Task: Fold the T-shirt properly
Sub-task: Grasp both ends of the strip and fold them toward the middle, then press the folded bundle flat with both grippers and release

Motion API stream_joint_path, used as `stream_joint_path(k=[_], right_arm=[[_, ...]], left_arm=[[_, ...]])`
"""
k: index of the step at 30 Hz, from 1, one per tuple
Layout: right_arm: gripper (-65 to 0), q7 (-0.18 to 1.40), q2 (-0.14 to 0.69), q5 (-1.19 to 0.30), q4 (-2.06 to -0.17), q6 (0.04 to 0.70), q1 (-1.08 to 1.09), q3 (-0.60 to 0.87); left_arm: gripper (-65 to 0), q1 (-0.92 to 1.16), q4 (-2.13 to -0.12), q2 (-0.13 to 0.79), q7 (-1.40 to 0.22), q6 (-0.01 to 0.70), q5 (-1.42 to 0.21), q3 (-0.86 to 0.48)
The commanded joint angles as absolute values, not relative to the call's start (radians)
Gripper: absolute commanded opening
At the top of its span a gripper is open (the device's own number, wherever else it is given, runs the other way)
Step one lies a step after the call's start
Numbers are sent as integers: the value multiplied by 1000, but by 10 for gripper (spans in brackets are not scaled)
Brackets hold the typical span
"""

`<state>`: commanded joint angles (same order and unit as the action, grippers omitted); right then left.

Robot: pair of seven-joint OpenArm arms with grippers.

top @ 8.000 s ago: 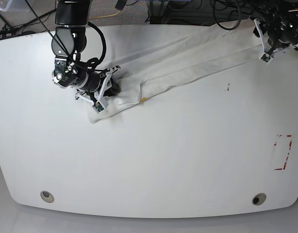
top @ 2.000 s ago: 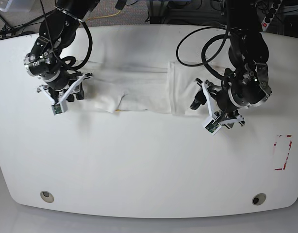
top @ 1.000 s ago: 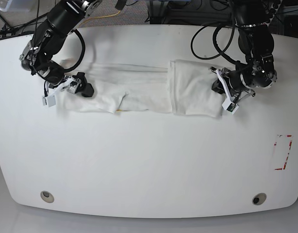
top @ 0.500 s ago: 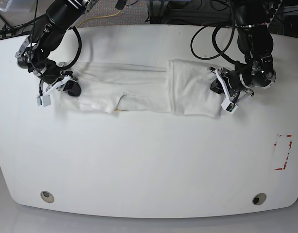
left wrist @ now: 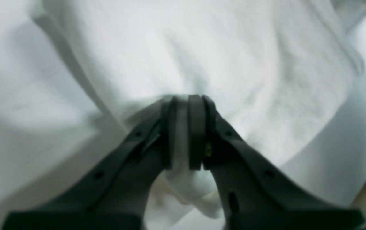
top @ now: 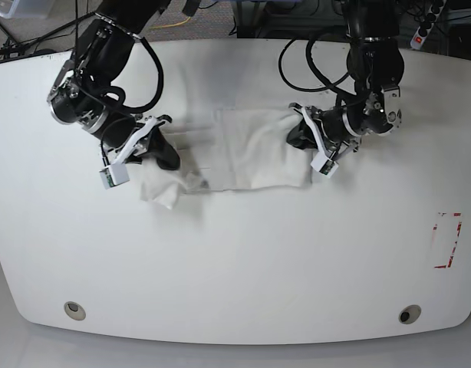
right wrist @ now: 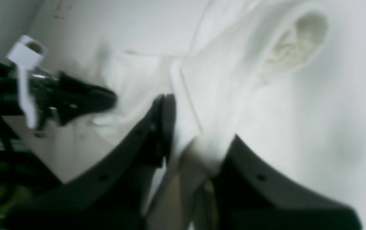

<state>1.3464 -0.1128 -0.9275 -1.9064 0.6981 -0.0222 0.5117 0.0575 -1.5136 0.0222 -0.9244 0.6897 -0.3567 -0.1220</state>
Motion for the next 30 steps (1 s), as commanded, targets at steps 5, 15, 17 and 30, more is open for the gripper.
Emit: stream_joint_path(k=[5,15,17,30], right_arm=[[-650,1302,-137,-935,-1824,698,4,415],[-650,1198,-136,-941,-1672,698,5,320],[-650,1193,-137,-941,-1670,698,5,282],[-252,1067,-116,-880,-1603,698,5,180]], left_arm=[[-594,62,-1511,-13,-924,690,-357,-122],[-594,68,-1509,-13,-921,690,-361,-122],[-594,68,-1509,-13,-921,690,-363,-124],[-507,65,-1515,-13,-921,696,-367,-128]])
